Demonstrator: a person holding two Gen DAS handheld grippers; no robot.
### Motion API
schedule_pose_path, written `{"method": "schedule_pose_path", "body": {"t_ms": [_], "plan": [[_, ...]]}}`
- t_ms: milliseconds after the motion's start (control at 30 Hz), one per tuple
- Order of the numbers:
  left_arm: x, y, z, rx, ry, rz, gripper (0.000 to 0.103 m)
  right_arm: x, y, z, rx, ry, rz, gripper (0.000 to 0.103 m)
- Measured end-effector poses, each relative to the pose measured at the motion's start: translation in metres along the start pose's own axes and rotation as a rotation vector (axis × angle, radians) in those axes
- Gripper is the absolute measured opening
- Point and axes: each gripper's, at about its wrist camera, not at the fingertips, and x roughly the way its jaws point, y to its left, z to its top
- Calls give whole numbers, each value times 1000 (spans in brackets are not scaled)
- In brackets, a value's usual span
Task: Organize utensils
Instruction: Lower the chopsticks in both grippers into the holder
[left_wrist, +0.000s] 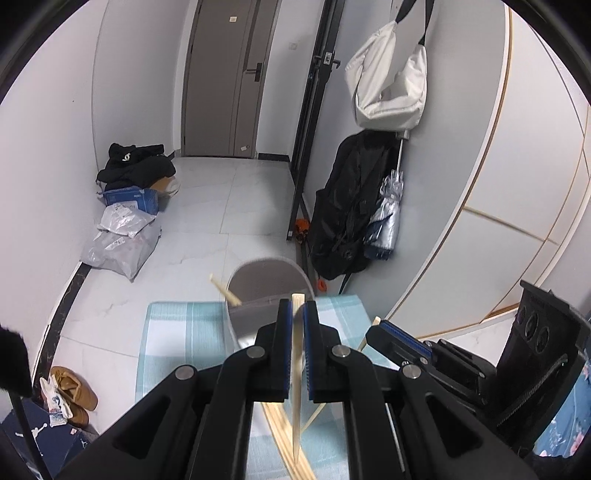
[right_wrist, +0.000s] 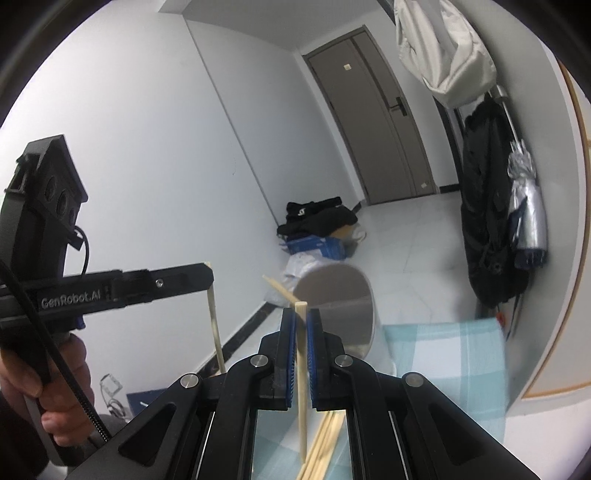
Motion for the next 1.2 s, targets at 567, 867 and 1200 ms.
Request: {"method": "schedule_pose_path", "body": {"t_ms": [567, 867, 1200], "plan": [[-2, 24, 87, -47, -156, -33, 3, 20, 16, 116, -97, -96, 44, 5], [25, 51, 93, -47, -298, 11, 3, 61, 14, 149, -185, -105, 46, 5], [60, 67, 65, -66, -345, -55, 3, 101, 3, 138, -262, -43, 35, 5]]}}
